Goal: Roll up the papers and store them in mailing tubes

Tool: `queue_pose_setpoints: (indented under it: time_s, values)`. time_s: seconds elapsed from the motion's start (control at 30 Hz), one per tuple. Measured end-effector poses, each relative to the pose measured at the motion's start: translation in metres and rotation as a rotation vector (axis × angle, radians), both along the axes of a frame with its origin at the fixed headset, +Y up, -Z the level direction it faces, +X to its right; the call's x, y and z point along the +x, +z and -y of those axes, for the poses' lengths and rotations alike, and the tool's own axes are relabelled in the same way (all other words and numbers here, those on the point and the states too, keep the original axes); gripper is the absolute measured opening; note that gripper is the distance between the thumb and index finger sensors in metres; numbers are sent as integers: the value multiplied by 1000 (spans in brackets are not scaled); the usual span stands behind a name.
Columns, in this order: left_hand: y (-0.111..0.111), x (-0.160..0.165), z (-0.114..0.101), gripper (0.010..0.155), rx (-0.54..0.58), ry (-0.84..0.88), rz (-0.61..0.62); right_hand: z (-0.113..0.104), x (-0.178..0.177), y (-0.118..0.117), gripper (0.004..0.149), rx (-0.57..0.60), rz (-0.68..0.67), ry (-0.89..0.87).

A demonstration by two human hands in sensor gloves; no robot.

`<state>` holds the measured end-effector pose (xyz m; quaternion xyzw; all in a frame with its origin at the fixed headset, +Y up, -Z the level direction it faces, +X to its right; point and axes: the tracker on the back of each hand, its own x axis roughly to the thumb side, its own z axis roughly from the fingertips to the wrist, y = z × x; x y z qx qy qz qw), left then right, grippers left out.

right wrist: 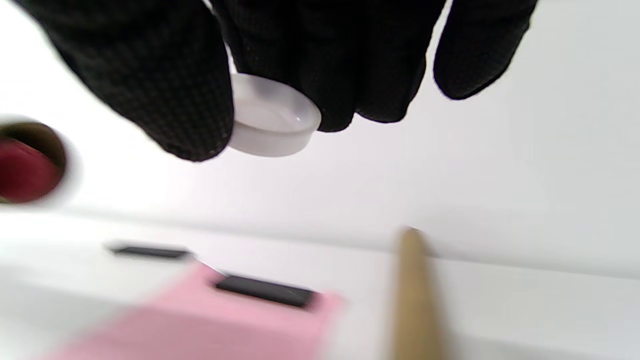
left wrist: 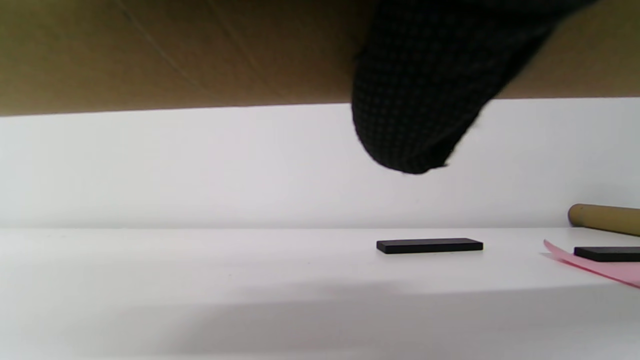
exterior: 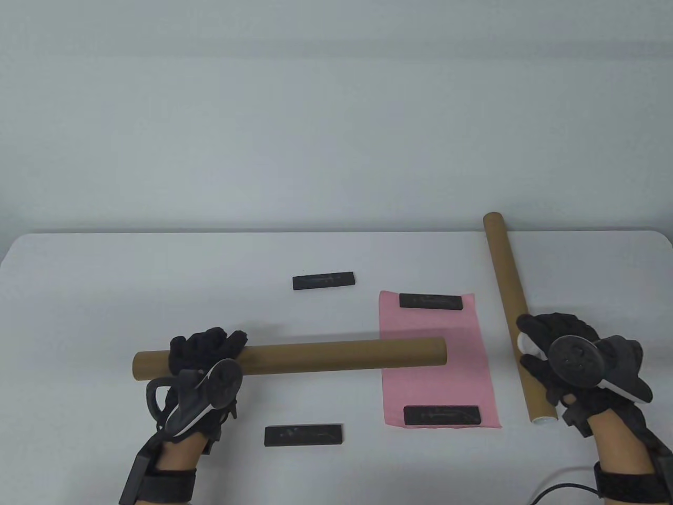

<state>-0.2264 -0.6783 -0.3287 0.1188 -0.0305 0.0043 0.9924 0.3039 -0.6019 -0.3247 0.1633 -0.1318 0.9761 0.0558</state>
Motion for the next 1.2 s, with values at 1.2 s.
queue_pose_setpoints:
  time_s: [1.2]
  values:
    - [-2,13,2,75,-127,118,108,48,-19,26,71,-30,-291,-679]
